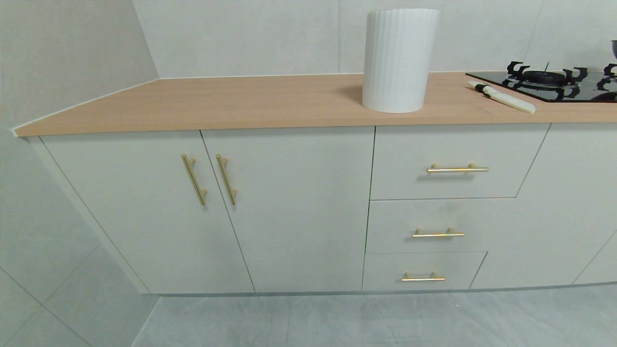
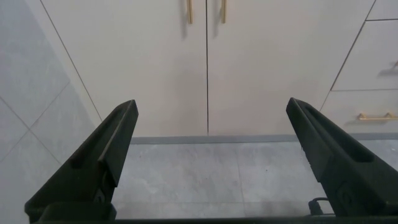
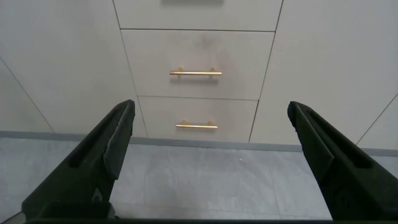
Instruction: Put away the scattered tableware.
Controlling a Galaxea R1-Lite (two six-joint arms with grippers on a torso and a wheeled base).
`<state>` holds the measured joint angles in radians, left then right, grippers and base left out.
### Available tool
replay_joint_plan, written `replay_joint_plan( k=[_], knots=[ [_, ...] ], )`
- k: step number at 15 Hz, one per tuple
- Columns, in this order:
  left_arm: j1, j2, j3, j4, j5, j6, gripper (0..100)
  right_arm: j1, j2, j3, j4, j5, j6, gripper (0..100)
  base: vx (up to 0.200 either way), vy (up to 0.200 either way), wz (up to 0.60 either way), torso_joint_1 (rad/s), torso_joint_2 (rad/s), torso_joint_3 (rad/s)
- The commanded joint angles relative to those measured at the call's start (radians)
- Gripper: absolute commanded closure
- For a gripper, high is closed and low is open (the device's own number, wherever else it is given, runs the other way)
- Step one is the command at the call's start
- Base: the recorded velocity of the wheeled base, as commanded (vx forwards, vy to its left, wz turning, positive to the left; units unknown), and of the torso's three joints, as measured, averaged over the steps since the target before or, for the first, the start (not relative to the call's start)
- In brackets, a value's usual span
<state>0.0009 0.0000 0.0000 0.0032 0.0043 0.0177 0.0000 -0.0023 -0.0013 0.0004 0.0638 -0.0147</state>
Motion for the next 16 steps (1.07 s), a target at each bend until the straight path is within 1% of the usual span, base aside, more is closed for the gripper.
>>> replay_joint_plan(
  k=[1, 2, 16],
  knots=[
    [0.001, 0.002, 0.0, 0.0, 0.0, 0.001, 0, 0.0, 0.002, 0.0, 0.001, 0.001, -0.001, 0, 0.0, 0.0, 0.0, 0.0, 0.0, 0.0],
    [0.001, 0.002, 0.0, 0.0, 0.0, -0.001, 0, 0.0, 0.002, 0.0, 0.001, 0.001, 0.001, 0, 0.0, 0.0, 0.0, 0.0, 0.0, 0.0],
    [0.001, 0.002, 0.0, 0.0, 0.0, -0.007, 0, 0.0, 0.002, 0.0, 0.001, 0.001, 0.001, 0, 0.2, 0.0, 0.0, 0.002, 0.0, 0.003]
  ],
)
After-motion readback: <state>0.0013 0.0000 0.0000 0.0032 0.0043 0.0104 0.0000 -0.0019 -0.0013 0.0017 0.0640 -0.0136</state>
